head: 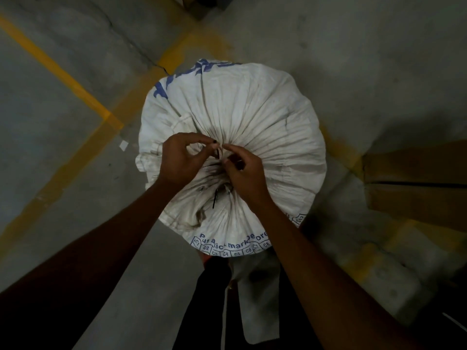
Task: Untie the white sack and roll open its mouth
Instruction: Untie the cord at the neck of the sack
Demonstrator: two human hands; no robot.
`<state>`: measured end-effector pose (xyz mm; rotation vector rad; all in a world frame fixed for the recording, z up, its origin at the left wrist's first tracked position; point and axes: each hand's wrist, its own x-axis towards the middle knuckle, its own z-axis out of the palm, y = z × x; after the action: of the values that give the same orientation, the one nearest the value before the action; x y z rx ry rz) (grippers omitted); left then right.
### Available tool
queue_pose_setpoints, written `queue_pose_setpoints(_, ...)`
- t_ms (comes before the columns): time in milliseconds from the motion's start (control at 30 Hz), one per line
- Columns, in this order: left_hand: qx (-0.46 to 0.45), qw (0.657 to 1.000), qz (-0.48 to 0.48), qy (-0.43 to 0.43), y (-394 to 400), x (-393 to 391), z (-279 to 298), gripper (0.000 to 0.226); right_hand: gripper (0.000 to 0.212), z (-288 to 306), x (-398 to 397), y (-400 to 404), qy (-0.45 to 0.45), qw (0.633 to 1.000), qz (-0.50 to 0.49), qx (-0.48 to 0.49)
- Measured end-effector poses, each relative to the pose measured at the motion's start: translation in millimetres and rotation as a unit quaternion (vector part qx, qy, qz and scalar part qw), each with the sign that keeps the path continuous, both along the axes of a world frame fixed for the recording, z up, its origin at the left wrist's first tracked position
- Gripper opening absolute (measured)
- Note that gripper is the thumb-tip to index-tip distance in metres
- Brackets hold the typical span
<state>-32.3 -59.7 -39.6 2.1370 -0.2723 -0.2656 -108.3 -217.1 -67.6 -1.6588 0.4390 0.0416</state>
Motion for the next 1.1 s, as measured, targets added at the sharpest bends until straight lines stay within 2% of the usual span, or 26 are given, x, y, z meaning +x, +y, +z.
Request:
queue_pose_setpoints(100,-0.03,0.999,0.038,-0.014,1,3,11,0.004,0.021,-7,10,10,-0.004,0.997,0.03,-0.064)
queue_pose_setpoints(167,-0.042,0.997,0.064,-0.017,2,5,13,0.003,0.016,-12,10,10,-0.006,0.997,0.038,-0.07)
queue_pose_setpoints(300,-0.046,0.997,0.067,-0.018,-3,11,17,0.009,0.035,-15,12,9,-0.006,0.996,0.067,-0.054)
queue_pose_setpoints(467,-0.046,0.995,0.081,-0.026,-6,15,18,0.017,0.015,-17,20,9,0.005,0.986,0.078,-0.15)
queue_pose_setpoints(533,-0.051,0.993,0.1,-0.025,-4,18,17,0.019,0.016,-9,17,6,-0.004,0.986,0.066,-0.153)
queue_pose_setpoints(667,-0.051,0.989,0.136,-0.031,-1,23,16,0.021,0.016,22,1,-13,-0.003,0.994,0.081,-0.072)
queue_pose_setpoints(733,-0.049,0.988,0.147,-0.027,-1,24,13,0.022,0.009,40,-7,-23,0.0,0.996,0.085,0.01)
queue_pose_setpoints(800,-0.046,0.988,0.147,-0.021,-2,24,10,0.023,0.02,54,-15,-33,0.021,0.992,0.057,0.111)
queue_pose_setpoints(900,-0.027,0.991,0.126,-0.018,-7,21,3,0.024,0.014,59,-20,-48,0.066,0.97,0.031,0.233)
queue_pose_setpoints(1000,-0.015,0.993,0.118,-0.009,-15,17,1,0.022,0.026,59,-20,-57,0.099,0.932,-0.006,0.349)
queue_pose_setpoints(1033,-0.006,0.993,0.12,-0.01,-18,17,0,0.021,0.025,59,-19,-58,0.091,0.933,-0.028,0.348)
queue_pose_setpoints(1100,0.01,0.992,0.126,0.001,-22,15,-2,0.016,0.018,60,-18,-57,0.067,0.956,-0.077,0.276)
